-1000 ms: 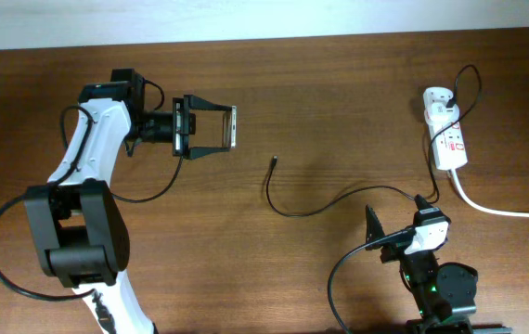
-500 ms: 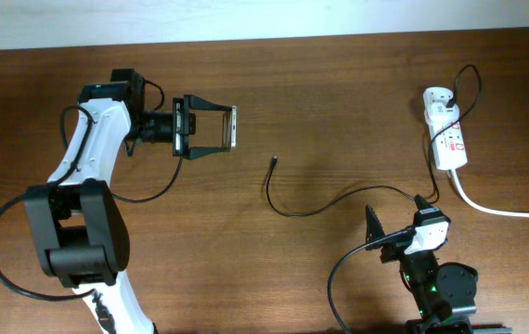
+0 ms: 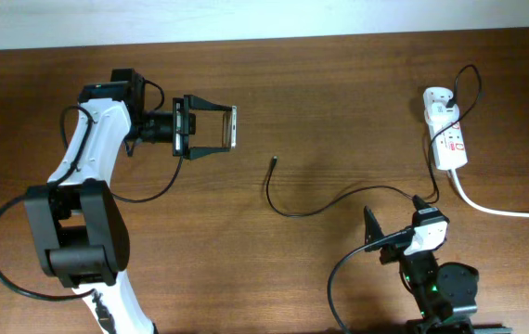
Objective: Plug charger to phone and switch on socket
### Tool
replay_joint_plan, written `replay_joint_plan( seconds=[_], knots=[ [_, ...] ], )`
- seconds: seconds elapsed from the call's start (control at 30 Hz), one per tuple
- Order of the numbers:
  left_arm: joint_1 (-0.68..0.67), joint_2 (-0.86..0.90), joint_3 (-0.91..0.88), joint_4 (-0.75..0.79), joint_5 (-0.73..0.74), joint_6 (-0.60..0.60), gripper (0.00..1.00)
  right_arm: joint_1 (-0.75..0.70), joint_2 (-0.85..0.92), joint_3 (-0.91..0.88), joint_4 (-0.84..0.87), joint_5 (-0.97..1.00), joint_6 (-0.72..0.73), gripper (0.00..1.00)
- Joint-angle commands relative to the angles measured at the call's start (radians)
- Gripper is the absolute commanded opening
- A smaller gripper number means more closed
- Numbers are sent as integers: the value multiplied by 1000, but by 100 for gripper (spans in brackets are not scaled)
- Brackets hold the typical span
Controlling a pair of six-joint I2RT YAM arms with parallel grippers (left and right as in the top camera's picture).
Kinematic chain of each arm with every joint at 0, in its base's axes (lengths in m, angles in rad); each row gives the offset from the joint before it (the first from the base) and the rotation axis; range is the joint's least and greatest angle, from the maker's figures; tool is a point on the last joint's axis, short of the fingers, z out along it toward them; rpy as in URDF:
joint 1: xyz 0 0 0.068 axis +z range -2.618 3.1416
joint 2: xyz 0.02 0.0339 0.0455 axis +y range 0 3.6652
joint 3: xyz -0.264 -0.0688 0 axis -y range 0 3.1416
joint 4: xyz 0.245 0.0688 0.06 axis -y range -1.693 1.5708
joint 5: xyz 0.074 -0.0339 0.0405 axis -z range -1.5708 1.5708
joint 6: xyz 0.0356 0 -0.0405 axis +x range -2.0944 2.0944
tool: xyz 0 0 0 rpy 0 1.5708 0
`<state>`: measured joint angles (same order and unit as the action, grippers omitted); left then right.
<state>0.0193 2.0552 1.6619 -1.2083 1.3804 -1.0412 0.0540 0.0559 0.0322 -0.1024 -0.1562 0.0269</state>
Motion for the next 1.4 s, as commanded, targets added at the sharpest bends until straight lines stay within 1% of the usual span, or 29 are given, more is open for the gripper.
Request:
replay_joint_plan(
  seconds=[0.0,0.1,0.13,0.27,0.33,0.43,0.5,0.6,0.77,0.93,1.1,1.17,1.37],
  knots=[
    [2,0,23,0,35,-5,0,5,42,127,-72,-27,11,99],
    [1,0,23,-1,34,-5,0,5,189,293,-156,-31,11,99],
    [2,0,23,0,34,-5,0,5,288,383,-200,-31,11,99],
    [2,0,23,-1,34,-5,0,5,585,628,-333,-31,11,99],
    [2,0,23,0,34,-5,0,5,734,765,-441,-31,10,99],
    [2,0,23,0,34,-5,0,5,862,898,-574,-31,10,99],
    [1,0,23,-1,34,-5,0,5,947,1003,-690,-31,10,99],
    [2,0,23,-1,34,-5,0,5,998,1119,-811,-32,10,99],
    [2,0,23,-1,34,-5,0,5,1002,1315,-978,-58,6,99],
    [1,0,23,-1,34,-5,0,5,1011,1463,-1060,-124,-23,99],
    [1,0,23,-1,33,-5,0,5,1034,1471,-1070,-118,-19,99],
    [2,0,23,-1,3,-5,0,5,1069,1471,-1079,-128,-19,98],
    [2,0,23,-1,-1,-5,0,5,1155,1471,-1118,-113,-19,98]
  ],
)
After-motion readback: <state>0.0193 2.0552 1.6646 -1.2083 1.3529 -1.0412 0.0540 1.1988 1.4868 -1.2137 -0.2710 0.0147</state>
